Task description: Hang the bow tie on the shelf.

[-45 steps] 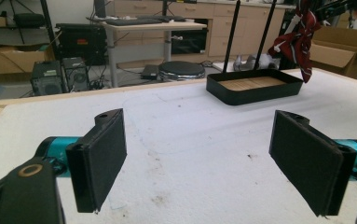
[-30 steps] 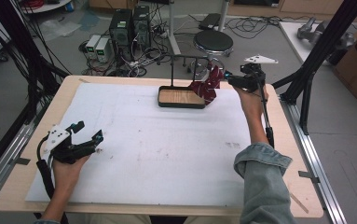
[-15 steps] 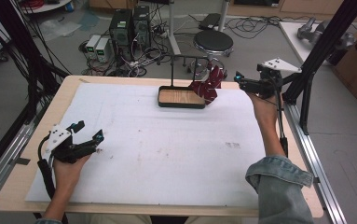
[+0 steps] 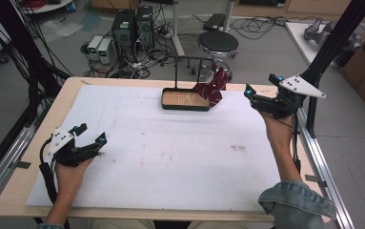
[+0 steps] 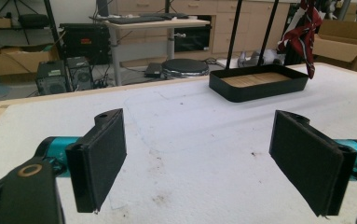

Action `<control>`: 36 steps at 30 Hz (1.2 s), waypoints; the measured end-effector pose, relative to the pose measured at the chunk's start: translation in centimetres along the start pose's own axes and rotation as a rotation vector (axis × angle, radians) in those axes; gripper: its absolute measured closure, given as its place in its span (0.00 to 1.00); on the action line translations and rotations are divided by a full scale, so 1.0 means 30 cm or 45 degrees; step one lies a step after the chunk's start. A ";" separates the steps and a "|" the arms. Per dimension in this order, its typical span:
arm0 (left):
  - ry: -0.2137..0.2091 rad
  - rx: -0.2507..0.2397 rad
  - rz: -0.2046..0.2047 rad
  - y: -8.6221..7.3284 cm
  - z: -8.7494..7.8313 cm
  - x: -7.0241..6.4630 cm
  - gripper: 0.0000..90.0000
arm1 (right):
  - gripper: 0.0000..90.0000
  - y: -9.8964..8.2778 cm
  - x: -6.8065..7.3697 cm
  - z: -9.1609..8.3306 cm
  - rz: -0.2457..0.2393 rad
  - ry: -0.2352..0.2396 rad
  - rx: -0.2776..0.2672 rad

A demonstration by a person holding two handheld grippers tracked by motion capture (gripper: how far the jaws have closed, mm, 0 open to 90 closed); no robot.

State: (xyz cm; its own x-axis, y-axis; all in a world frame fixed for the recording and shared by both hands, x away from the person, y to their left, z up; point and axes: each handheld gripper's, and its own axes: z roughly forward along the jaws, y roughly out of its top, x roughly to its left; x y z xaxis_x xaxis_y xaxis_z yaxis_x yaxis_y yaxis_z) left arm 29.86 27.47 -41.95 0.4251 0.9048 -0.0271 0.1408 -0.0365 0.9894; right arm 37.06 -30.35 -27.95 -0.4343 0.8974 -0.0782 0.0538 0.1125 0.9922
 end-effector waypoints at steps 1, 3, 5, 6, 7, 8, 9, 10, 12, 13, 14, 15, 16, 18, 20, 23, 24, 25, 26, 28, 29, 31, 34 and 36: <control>0.001 -0.001 0.000 -0.001 0.000 0.000 0.21 | 0.13 -0.007 0.005 -0.015 0.002 0.003 -0.017; 0.002 0.001 0.001 0.000 0.000 -0.001 0.21 | 0.13 -0.016 0.010 -0.036 0.008 0.006 -0.021; 0.004 -0.003 0.000 -0.001 0.001 -0.001 0.21 | 0.13 -0.026 0.016 -0.055 0.016 0.002 -0.037; 0.005 0.000 0.003 -0.001 0.002 0.000 0.21 | 0.13 -0.032 0.018 -0.065 0.025 0.000 -0.046; 0.008 -0.002 0.002 -0.002 0.003 0.000 0.21 | 0.13 -0.041 0.019 -0.076 0.029 -0.003 -0.049; 0.007 0.005 0.006 -0.002 0.003 0.000 0.21 | 0.13 -0.046 0.020 -0.083 0.026 -0.007 -0.053; 0.007 0.004 0.002 -0.003 0.005 -0.001 0.21 | 0.13 -0.055 0.020 -0.092 0.030 -0.011 -0.063; 0.004 0.004 0.007 -0.003 0.006 -0.001 0.21 | 0.13 -0.065 0.022 -0.101 0.044 -0.007 -0.072; 0.003 0.005 0.007 -0.003 0.007 -0.002 0.21 | 0.13 -0.086 0.023 -0.118 0.050 -0.016 -0.082; 0.004 0.006 0.007 -0.003 0.006 -0.001 0.21 | 0.13 -0.101 0.022 -0.128 0.052 -0.024 -0.090; 0.004 0.006 0.007 -0.003 0.006 -0.001 0.21 | 0.13 -0.110 0.022 -0.134 0.060 -0.023 -0.091; 0.007 0.005 0.006 -0.003 0.005 0.000 0.21 | 0.13 -0.121 0.020 -0.142 0.075 -0.024 -0.094; 0.007 0.006 0.006 -0.003 0.005 0.000 0.21 | 0.12 -0.133 0.019 -0.150 0.084 -0.026 -0.104; 0.007 0.007 0.007 -0.003 0.005 0.001 0.21 | 0.12 -0.153 0.019 -0.167 0.103 -0.034 -0.118; 0.007 0.006 0.005 -0.003 0.005 0.000 0.21 | 0.12 -0.171 0.021 -0.184 0.116 -0.039 -0.134; 0.005 0.006 0.004 -0.003 0.006 0.000 0.21 | 0.12 -0.197 0.028 -0.210 0.123 -0.052 -0.143; 0.007 0.006 0.005 -0.003 0.005 -0.001 0.21 | 0.12 -0.207 0.029 -0.217 0.121 -0.052 -0.162; 0.008 0.006 0.006 -0.003 0.005 0.000 0.21 | 0.12 -0.217 0.033 -0.225 0.125 -0.056 -0.172; 0.007 0.007 0.002 -0.003 0.004 -0.001 0.21 | 0.12 -0.228 0.036 -0.232 0.120 -0.060 -0.177; 0.010 0.003 0.005 -0.002 0.003 0.000 0.21 | 0.12 -0.249 0.041 -0.243 0.118 -0.068 -0.183; 0.010 0.004 0.005 -0.002 0.003 0.000 0.21 | 0.12 -0.264 0.042 -0.248 0.118 -0.068 -0.193; 0.011 0.002 0.005 -0.002 0.003 0.000 0.21 | 0.12 -0.287 0.046 -0.255 0.129 -0.073 -0.196; 0.010 0.003 0.005 -0.002 0.002 0.000 0.21 | 0.12 -0.315 0.051 -0.262 0.133 -0.070 -0.197; 0.012 0.005 0.006 -0.002 0.002 0.000 0.21 | 0.12 -0.334 0.056 -0.267 0.131 -0.067 -0.198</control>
State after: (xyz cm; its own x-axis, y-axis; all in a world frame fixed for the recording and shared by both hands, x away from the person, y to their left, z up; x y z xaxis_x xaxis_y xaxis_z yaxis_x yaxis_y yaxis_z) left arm 29.91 27.44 -42.01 0.4176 0.9084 -0.0214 0.1421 -0.0420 0.9890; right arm 28.60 -33.40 -37.24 -0.3862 0.9221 0.0235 -0.0459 -0.0447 0.9979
